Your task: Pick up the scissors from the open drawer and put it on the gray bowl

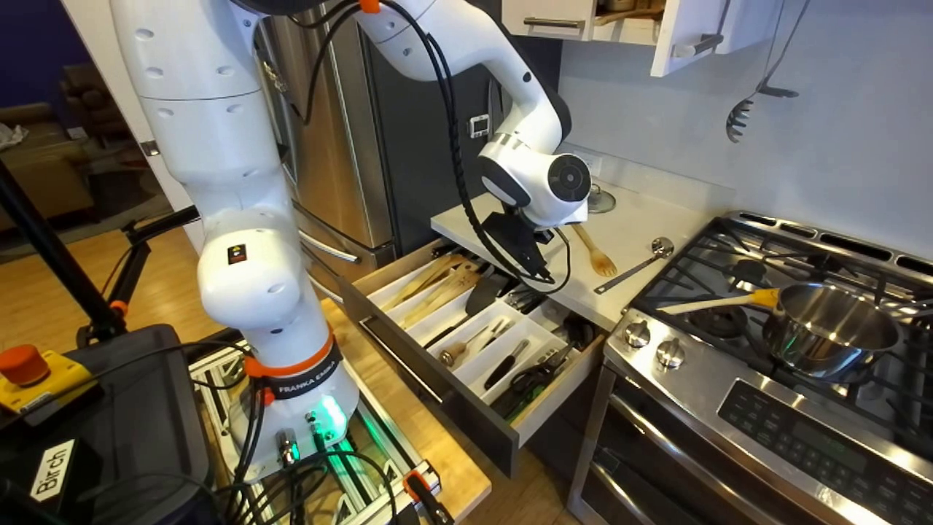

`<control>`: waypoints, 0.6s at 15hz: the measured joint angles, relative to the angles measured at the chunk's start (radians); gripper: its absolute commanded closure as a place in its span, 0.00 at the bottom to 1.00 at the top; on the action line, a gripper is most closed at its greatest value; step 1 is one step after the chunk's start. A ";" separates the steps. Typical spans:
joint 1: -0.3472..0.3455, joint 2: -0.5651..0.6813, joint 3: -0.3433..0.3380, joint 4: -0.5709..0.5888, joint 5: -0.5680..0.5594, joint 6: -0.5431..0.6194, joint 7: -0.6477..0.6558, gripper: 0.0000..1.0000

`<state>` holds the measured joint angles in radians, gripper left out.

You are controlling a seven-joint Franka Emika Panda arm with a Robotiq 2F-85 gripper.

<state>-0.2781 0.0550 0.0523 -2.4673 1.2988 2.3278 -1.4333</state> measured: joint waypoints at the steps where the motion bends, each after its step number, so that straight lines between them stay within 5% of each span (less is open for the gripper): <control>1: 0.000 0.002 -0.005 0.000 0.000 -0.001 0.000 0.93; 5: 0.079 0.036 -0.016 0.055 0.048 0.097 0.144 0.93; 9: 0.192 0.148 0.038 0.264 0.023 0.215 0.450 0.93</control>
<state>-0.0862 0.2032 0.0900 -2.2037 1.3216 2.5432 -0.9829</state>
